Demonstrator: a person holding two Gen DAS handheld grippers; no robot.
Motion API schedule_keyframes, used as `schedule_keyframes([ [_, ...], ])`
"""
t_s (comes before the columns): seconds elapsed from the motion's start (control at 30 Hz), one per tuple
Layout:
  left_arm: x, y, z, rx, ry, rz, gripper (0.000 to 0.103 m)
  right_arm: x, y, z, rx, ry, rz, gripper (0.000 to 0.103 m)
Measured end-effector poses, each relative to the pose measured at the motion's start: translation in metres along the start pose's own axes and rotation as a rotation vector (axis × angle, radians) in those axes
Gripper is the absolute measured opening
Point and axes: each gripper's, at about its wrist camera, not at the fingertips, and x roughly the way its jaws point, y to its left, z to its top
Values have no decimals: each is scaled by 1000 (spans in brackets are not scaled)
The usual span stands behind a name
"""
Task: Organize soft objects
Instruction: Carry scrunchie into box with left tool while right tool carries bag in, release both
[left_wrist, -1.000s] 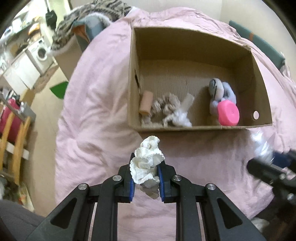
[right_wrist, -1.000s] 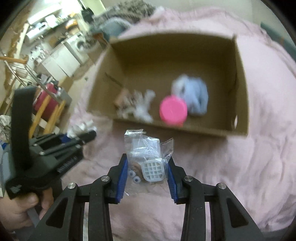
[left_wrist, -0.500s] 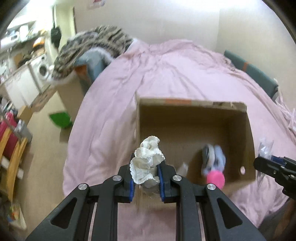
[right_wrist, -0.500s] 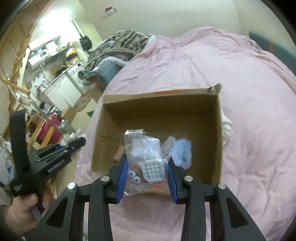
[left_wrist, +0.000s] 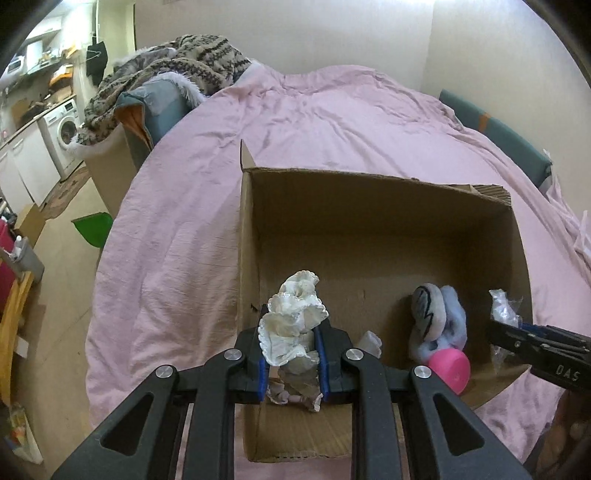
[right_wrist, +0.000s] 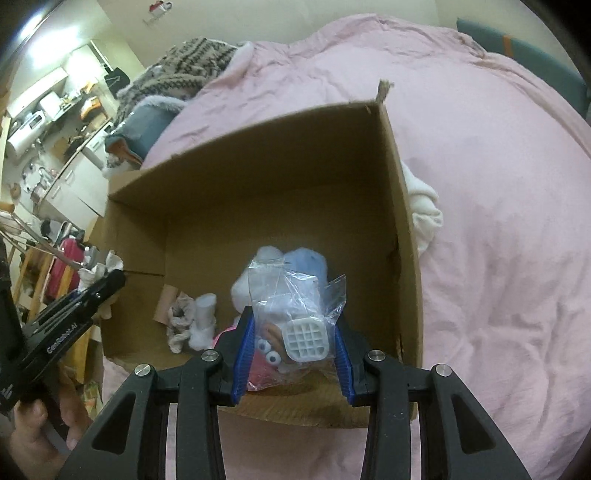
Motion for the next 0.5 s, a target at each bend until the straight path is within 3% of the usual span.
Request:
schedule_keyframes([
  [0.3,1,-7,-6,12,-7,-47,19,15,7,0,-19,37,8,41],
  [0.5,2,-16,-10,44,7,-65,21,20,8,-3,-7,63,58,41],
])
